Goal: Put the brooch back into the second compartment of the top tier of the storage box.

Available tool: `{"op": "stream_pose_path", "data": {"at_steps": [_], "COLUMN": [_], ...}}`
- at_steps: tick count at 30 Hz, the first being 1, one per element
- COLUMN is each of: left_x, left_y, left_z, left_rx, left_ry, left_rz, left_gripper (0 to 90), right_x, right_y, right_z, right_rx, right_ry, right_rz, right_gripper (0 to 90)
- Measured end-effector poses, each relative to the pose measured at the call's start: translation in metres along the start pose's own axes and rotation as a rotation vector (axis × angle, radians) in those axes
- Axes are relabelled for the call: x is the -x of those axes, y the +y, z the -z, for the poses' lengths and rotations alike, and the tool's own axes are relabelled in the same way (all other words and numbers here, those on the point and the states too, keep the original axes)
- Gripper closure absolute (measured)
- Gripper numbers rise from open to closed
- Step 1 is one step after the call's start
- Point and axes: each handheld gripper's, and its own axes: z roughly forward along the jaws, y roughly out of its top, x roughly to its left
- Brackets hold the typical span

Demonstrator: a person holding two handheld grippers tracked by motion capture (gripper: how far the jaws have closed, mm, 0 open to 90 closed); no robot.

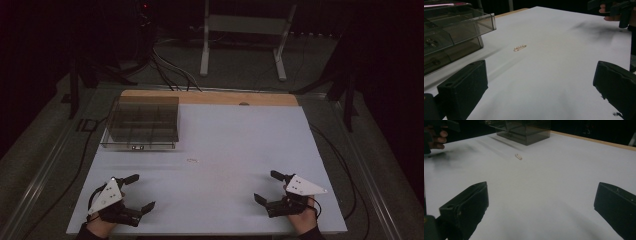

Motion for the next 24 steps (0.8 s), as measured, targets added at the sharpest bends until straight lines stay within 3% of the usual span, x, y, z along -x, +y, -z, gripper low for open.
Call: {"op": "stream_pose_path", "data": {"at_steps": [6,12,18,24], "left_x": [0.001,0.001,-0.001,-0.001], "left_y": [0.001,0.001,0.002,0.002], "left_z": [0.000,0.000,-0.001,0.000], "left_rx": [0.003,0.005,0.014,0.010], "left_ry": [0.001,0.001,0.001,0.003], "left_rz": [0.003,0.006,0.014,0.011], "left_gripper": [0.6,0.6,0.6,0.6], "right_x": [-0.001,-0.001,-0.002,-0.005], "right_y": [0.000,0.005,0.015,0.034], "right_z": [0.001,0.002,0.004,0.006], "right_rx": [-0.016,-0.027,-0.030,-0.021], "right_ry": [-0.002,0.009,0.000,-0.025], "right_rz": [0.008,-0.040,-0.055,-0.029], "right_gripper": [0.0,0.0,0.0,0.0]}}
